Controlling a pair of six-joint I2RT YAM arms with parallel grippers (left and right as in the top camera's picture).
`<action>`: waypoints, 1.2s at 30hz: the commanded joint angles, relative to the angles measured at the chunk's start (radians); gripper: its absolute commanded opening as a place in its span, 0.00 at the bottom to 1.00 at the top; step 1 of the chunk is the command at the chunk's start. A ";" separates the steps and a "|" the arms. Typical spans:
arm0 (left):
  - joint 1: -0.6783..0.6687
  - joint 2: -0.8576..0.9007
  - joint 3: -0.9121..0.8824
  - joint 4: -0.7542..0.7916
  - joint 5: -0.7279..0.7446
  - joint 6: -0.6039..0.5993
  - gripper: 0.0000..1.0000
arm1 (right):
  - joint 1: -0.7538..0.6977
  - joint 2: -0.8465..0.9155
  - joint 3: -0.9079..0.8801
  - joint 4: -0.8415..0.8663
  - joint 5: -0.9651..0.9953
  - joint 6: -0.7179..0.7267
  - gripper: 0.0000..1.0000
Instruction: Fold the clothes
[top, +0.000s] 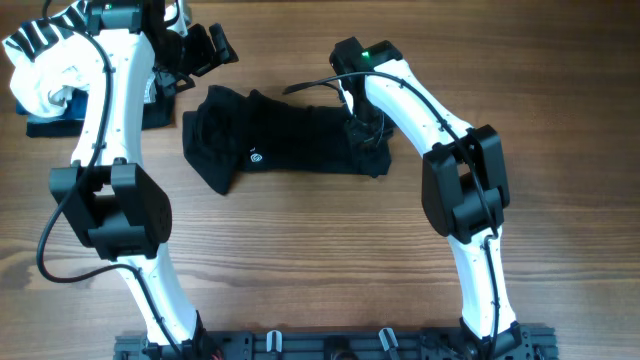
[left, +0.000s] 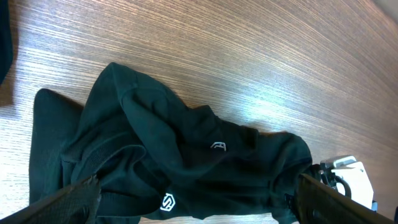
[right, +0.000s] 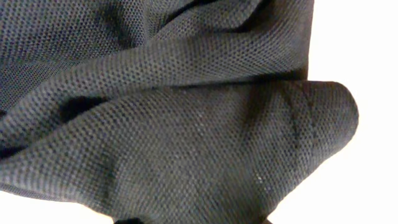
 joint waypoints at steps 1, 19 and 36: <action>0.000 -0.026 0.014 -0.007 -0.014 0.010 1.00 | 0.015 0.032 0.017 -0.012 0.058 0.005 0.24; 0.000 -0.026 0.014 -0.031 -0.014 0.018 1.00 | 0.012 0.016 0.203 -0.079 -0.451 -0.084 0.04; 0.000 -0.026 0.014 -0.065 -0.014 0.029 1.00 | 0.011 0.016 0.203 -0.020 -0.903 -0.074 0.04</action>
